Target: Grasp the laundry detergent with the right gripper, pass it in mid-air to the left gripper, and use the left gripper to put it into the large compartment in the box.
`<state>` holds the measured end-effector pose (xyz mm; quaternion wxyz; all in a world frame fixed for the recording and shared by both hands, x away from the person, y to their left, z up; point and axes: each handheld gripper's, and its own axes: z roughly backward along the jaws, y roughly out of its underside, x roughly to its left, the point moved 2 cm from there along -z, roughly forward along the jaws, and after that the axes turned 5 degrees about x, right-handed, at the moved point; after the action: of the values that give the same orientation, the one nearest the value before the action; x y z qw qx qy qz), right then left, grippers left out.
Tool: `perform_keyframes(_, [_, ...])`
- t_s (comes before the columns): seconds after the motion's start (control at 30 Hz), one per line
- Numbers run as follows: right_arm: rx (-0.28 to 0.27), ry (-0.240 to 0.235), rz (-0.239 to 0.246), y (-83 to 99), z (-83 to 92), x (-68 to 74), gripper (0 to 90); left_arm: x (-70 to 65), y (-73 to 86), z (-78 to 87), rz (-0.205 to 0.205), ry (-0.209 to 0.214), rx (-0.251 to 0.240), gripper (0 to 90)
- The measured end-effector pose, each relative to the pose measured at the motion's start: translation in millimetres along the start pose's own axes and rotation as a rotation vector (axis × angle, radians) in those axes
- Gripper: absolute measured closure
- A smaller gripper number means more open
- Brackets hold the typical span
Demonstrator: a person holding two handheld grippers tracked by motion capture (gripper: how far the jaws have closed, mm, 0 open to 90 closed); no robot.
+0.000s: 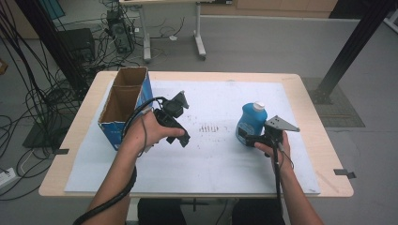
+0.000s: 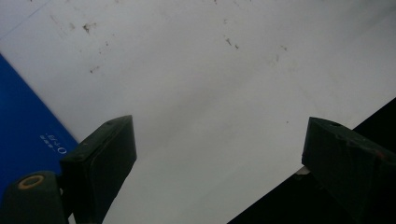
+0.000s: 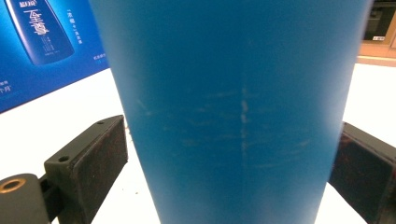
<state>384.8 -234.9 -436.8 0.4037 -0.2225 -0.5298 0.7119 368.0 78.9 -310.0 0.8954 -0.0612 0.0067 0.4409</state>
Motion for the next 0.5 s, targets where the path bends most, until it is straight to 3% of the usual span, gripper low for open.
perform_keyframes(0.5, [-0.003,-0.002,0.004,-0.7,0.3,0.8,4.9,-0.7,-0.2,0.0,0.005,-0.003,0.0,10.2])
